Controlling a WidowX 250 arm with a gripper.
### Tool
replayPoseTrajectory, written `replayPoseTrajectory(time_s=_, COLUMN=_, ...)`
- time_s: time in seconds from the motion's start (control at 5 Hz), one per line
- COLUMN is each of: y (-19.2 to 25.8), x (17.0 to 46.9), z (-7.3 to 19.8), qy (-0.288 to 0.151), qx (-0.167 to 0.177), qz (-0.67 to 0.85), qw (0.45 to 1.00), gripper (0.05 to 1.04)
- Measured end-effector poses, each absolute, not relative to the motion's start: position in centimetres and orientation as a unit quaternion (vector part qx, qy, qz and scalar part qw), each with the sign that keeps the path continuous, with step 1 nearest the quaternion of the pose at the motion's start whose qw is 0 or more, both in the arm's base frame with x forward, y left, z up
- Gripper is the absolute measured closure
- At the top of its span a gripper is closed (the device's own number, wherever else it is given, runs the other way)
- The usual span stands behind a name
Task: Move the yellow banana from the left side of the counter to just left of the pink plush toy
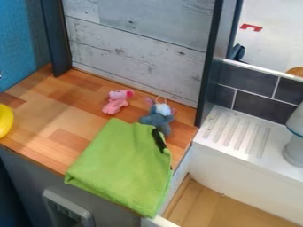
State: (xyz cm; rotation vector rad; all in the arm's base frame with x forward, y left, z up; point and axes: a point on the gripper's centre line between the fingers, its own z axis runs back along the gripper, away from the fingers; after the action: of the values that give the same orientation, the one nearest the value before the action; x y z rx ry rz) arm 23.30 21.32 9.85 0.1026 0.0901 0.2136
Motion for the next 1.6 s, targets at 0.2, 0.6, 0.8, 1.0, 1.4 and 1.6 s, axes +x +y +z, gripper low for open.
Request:
replayPoseTrajectory(time_s=0.2, y=21.1, x=23.1, z=8.7, qy=0.058, qx=0.041, qz=0.106, qw=0.992, gripper=0.082)
replayPoseTrajectory(time_s=0.6, y=21.3, x=25.1, z=6.0, qy=0.024, qx=0.026, qz=0.171, qw=0.985, gripper=0.082)
replayPoseTrajectory(time_s=0.8, y=21.1, x=26.2, z=4.6, qy=0.03, qx=0.034, qz=0.19, qw=0.981, gripper=0.082)
replayPoseTrajectory(time_s=1.0, y=20.7, x=27.1, z=3.1, qy=0.044, qx=0.054, qz=0.203, qw=0.977, gripper=0.082)
replayPoseTrajectory(time_s=1.4, y=21.4, x=27.7, z=1.9, qy=0.05, qx=0.073, qz=0.222, qw=0.971, gripper=0.082)
replayPoseTrajectory(time_s=1.6, y=21.8, x=28.0, z=1.6, qy=0.056, qx=0.074, qz=0.225, qw=0.97, gripper=0.117)
